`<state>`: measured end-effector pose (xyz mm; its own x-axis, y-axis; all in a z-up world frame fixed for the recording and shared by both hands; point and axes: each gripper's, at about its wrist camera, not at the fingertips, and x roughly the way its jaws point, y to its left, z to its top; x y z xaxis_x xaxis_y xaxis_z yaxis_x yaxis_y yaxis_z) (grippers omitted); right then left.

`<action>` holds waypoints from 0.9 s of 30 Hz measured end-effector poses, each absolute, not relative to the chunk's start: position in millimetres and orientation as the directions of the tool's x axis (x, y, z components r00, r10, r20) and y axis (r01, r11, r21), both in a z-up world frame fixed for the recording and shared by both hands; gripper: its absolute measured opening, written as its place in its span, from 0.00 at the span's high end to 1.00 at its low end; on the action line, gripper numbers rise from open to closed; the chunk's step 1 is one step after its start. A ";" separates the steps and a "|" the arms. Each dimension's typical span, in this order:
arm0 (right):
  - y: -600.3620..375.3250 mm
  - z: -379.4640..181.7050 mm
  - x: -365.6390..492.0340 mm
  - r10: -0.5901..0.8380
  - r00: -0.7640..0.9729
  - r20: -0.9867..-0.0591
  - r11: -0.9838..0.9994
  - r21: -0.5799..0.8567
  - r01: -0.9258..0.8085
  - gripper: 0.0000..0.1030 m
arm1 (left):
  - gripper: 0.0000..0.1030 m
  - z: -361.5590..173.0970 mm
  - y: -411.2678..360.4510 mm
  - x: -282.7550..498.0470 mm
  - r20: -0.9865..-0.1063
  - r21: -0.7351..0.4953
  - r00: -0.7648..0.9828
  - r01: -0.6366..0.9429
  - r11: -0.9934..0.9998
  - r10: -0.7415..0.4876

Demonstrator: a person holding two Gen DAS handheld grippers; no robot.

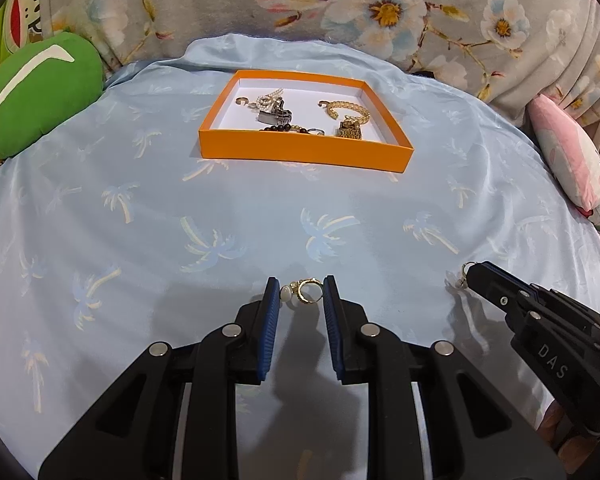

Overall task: Organize jewelry
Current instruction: 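Grasp the gold ring earring with the left tool while the right tool holds its earring, then carry both earrings into the orange box and open both tools to release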

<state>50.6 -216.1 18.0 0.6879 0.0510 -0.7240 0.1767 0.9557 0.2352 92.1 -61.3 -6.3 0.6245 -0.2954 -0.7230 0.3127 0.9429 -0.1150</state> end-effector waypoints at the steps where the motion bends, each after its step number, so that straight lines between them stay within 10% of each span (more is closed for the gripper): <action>1: -215.6 19.1 50.6 0.055 0.690 -0.722 0.956 0.238 0.173 0.95 | 0.79 -6.0 -61.5 91.8 -0.723 -0.113 0.626 0.313 0.943 -0.294; 27: -213.8 54.3 115.8 0.049 0.738 -0.673 0.973 0.199 0.118 0.95 | 0.79 31.9 -69.0 146.8 -0.653 -0.071 0.706 0.305 0.950 -0.275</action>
<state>115.8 -213.8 54.3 0.7385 0.0486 -0.6725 0.1175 0.9728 0.1994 146.8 -69.0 31.9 0.7057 -0.2750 -0.6530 0.3047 0.9498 -0.0708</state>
